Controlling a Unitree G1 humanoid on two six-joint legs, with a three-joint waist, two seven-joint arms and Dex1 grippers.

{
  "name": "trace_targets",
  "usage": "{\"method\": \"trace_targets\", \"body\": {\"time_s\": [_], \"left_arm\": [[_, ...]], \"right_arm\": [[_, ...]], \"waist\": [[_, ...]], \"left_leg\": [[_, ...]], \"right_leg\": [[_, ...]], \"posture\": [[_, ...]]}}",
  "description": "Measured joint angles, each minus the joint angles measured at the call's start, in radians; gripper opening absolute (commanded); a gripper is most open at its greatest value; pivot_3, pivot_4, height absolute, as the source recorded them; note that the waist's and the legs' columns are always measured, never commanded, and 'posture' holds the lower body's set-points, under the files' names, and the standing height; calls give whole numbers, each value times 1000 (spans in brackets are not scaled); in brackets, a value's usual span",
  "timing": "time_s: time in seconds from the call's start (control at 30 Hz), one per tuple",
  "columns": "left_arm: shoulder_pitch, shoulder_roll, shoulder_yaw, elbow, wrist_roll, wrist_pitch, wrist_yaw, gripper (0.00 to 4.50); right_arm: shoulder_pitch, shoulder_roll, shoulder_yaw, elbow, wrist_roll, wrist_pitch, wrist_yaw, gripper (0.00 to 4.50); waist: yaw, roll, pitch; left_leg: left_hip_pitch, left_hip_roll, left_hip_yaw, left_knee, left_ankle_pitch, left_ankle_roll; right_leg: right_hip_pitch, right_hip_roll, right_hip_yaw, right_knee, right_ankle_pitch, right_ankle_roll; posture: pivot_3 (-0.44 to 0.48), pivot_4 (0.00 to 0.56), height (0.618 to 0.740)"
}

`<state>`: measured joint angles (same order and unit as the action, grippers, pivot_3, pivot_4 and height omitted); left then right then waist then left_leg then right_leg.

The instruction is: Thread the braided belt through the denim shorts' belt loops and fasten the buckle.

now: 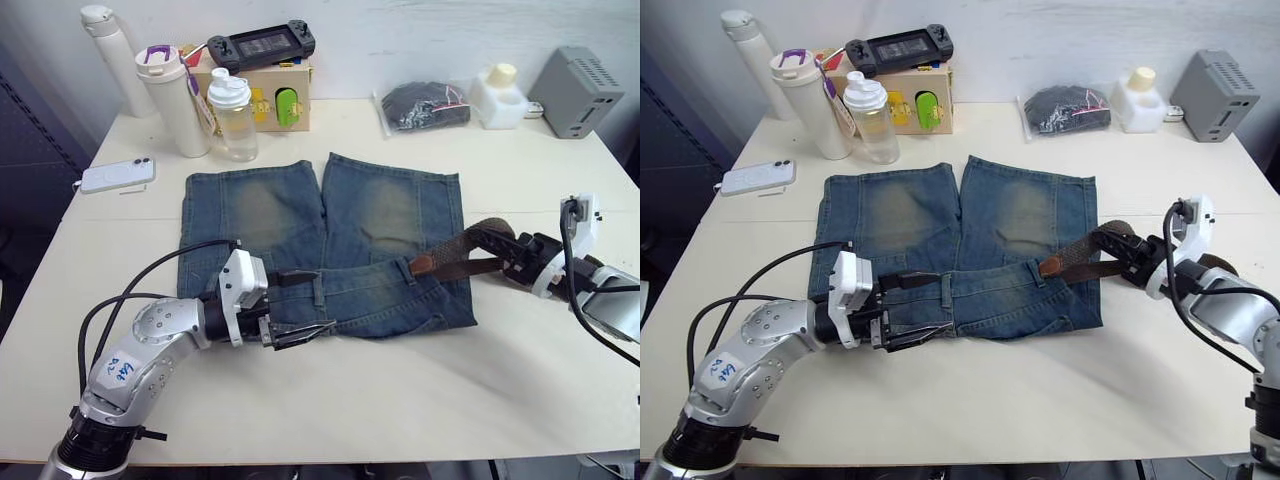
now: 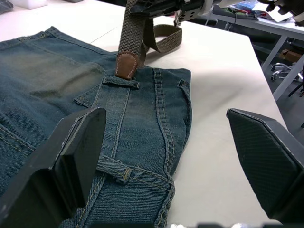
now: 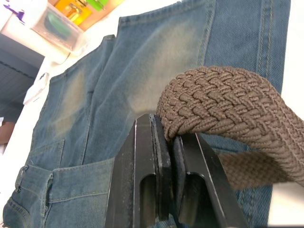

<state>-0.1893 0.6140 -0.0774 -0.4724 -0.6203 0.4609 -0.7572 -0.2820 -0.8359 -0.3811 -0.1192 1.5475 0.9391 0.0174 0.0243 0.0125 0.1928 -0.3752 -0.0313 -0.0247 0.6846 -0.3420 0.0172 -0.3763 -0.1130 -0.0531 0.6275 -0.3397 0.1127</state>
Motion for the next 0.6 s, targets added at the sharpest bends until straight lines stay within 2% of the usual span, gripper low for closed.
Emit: {"method": "trace_targets", "body": {"time_s": [0.2, 0.6], "left_arm": [[0, -2, 0, -3, 2, 3, 0, 4439], [0, -4, 1, -7, 2, 8, 1, 4439]], "right_arm": [[-21, 1, -1, -20, -18, 2, -1, 0], [-9, 0, 51, -159, -227, 11, 72, 0]], "waist": [[0, 0, 0], [0, 0, 0]], "left_leg": [[0, 0, 0, 0, 0, 0], [0, 0, 0, 0, 0, 0]], "right_leg": [[0, 0, 0, 0, 0, 0], [0, 0, 0, 0, 0, 0]], "posture": [[0, 150, 690], [0, 150, 690]]}}
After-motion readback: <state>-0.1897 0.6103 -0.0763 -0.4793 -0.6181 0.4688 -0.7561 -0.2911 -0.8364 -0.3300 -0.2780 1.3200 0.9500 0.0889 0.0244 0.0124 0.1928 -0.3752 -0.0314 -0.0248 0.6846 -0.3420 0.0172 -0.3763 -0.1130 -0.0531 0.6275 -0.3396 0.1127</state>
